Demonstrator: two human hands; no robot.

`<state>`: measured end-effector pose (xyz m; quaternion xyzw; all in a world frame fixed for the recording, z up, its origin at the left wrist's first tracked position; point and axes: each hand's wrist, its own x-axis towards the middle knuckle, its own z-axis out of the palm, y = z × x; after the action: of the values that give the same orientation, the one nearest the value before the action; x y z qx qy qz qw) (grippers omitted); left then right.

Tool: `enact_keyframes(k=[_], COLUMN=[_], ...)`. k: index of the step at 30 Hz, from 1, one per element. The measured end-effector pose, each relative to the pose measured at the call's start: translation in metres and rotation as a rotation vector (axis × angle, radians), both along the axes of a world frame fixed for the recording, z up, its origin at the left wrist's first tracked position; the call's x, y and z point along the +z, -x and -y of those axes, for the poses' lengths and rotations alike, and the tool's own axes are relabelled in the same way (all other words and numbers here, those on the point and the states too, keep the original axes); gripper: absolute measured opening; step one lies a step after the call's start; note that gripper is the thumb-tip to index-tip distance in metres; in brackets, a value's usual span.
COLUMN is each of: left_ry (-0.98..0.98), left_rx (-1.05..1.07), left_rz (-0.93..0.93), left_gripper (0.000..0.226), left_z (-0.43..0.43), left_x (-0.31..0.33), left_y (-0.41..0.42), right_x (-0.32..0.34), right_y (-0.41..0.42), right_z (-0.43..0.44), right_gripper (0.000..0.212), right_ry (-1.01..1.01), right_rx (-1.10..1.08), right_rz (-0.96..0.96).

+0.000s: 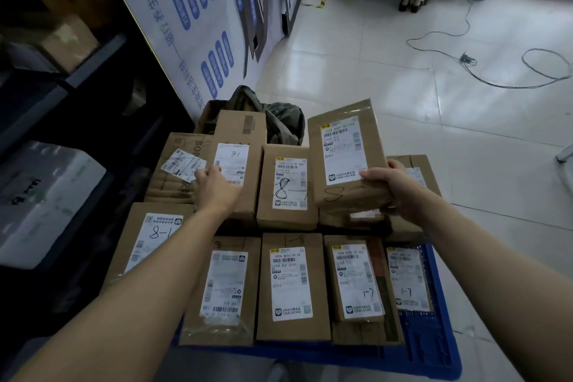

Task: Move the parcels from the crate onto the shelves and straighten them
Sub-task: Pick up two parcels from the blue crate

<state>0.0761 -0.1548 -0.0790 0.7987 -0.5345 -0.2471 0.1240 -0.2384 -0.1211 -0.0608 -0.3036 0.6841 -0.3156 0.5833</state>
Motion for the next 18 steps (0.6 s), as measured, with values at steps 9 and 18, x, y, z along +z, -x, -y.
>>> enact_keyframes(k=[9, 18], left_ry=[-0.194, -0.501], left_rx=[0.223, 0.133], left_rz=[-0.605, -0.841], left_gripper=[0.056, 0.022], left_z=[0.05, 0.074], left_x=[-0.049, -0.044], left_y=[-0.06, -0.074], right_x=[-0.019, -0.047], right_y=[-0.045, -0.059], right_z=[0.04, 0.071], right_gripper=[0.061, 0.065], right_ry=[0.033, -0.03], right_rx=[0.109, 0.132], right_rz=[0.102, 0.216])
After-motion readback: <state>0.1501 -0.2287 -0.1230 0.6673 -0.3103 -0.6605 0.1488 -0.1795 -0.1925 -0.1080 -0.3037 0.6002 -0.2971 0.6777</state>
